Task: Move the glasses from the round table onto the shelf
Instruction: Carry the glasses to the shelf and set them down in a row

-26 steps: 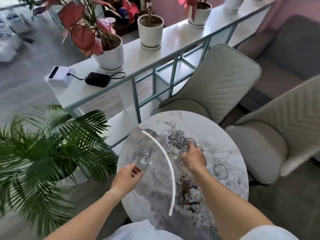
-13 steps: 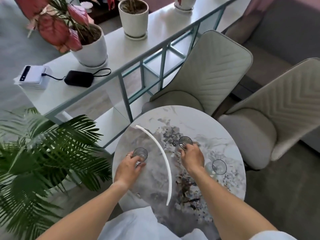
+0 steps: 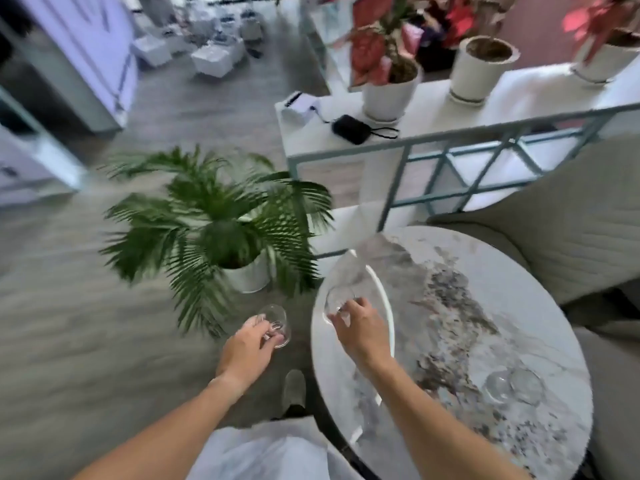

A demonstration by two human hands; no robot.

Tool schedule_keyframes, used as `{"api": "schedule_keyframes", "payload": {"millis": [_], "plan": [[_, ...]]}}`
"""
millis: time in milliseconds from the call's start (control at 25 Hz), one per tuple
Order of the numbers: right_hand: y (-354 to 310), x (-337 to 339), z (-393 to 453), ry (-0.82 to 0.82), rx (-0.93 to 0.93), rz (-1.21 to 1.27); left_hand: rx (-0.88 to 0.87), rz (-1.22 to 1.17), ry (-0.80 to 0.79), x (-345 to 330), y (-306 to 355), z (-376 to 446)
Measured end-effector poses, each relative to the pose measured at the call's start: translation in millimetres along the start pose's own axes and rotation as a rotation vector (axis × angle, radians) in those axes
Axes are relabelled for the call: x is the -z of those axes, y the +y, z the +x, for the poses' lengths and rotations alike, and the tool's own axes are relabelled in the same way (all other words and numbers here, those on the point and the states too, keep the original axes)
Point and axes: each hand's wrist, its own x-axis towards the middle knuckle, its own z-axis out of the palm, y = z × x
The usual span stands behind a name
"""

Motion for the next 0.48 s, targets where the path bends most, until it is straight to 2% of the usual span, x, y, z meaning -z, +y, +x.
{"api": "schedule_keyframes", "payload": {"millis": [200, 320, 480], "plan": [[-76.5, -77.3, -46.2, -0.222, 0.202, -0.074, 0.335, -0.1, 0.163, 41.2, -100.7, -77.6], [-124.9, -131.8, -67.5, -0.321, 0.303, -0.122, 0.434, -0.184, 0.254, 63.4, -163.8, -111.5], [-193.1, -212.8, -83.4, -0.419, 0.33, -0.21, 0.522, -0.178, 0.315, 102.6, -249.7, -143.8]]}}
